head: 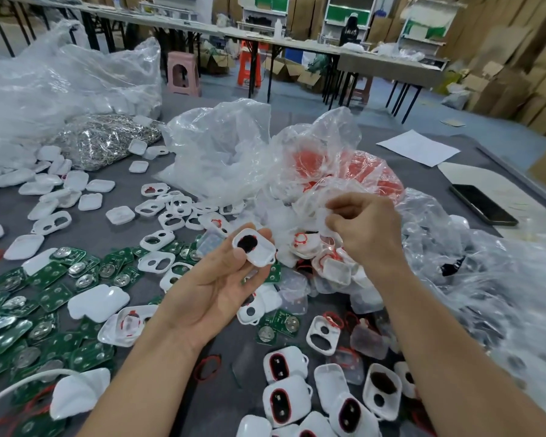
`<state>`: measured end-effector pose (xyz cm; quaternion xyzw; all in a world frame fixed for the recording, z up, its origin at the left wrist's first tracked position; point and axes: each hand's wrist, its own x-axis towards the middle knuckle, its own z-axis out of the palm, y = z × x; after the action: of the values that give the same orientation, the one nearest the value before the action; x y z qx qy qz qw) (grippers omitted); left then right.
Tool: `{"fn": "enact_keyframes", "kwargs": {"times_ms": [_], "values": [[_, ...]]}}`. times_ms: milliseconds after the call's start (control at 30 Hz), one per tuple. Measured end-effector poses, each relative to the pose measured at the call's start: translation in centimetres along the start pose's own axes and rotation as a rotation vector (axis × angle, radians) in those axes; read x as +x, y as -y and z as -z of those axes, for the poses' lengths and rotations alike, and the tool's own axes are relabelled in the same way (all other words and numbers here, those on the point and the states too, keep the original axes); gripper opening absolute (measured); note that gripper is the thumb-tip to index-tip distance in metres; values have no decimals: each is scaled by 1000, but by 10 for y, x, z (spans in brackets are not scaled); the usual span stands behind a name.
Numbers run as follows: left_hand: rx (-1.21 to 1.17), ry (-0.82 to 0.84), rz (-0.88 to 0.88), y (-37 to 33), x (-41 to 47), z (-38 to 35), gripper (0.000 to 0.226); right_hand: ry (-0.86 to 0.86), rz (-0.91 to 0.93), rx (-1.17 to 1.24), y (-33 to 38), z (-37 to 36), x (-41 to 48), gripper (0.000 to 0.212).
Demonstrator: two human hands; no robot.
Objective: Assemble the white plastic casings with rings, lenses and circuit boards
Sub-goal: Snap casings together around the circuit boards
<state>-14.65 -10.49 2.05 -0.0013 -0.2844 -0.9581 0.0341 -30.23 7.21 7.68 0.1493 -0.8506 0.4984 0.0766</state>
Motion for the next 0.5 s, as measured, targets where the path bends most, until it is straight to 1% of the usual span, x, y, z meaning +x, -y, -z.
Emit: {"fn": "enact_keyframes", "kwargs": {"times_ms": [67,100,133,200,267,333,400,500], "values": [[33,-37,16,1,1,0,43,-25,31,6,6,6,-6,24],[57,-58,28,2,2,0,46,-22,-3,91,8,8,-11,25],[84,-73,37,4,2,0,50,-7,-63,233,11,11,-18,27],[144,-76,38,7,3,-1,49,63,-212,555,16,15,-37,27],[225,-74,20,13,4,-4,47,152,-336,758,17,15,-60,19],[292,-64,-5,18,5,-6,49,249,-384,844,19,13,-81,7],[344,-42,-29,24,5,-8,49,305,-403,893,20,8,-95,8],[415,-17,-36,28,5,-11,49,326,-383,836,19,3,-104,5]]}}
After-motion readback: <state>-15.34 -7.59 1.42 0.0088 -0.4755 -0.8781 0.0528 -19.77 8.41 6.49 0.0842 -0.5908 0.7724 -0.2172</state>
